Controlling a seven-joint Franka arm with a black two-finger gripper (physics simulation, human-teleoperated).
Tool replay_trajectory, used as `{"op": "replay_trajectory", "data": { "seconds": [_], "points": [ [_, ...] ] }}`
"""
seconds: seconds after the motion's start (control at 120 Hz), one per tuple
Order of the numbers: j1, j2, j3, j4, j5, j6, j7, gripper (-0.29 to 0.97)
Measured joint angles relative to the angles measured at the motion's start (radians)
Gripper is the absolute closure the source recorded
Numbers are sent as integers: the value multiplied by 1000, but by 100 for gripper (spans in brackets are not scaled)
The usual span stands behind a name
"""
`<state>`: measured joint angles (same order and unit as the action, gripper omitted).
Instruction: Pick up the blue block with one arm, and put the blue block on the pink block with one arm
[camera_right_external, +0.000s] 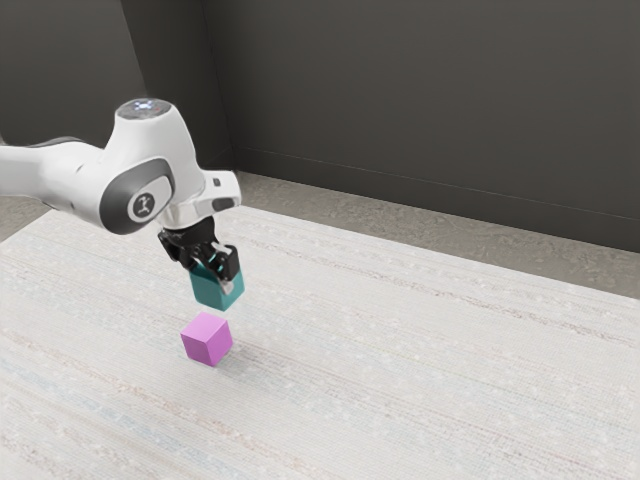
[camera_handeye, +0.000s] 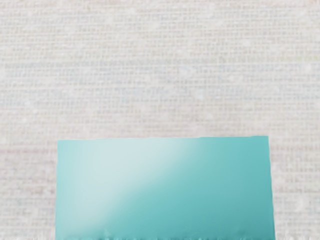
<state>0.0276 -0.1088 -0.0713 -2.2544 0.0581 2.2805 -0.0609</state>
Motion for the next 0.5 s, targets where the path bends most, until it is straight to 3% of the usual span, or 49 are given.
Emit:
{"op": "replay_trajectory", "data": {
  "seconds": [0.5],
  "points": [
    [-2,-1,71,-82,6,32,64,34]
  ]
}}
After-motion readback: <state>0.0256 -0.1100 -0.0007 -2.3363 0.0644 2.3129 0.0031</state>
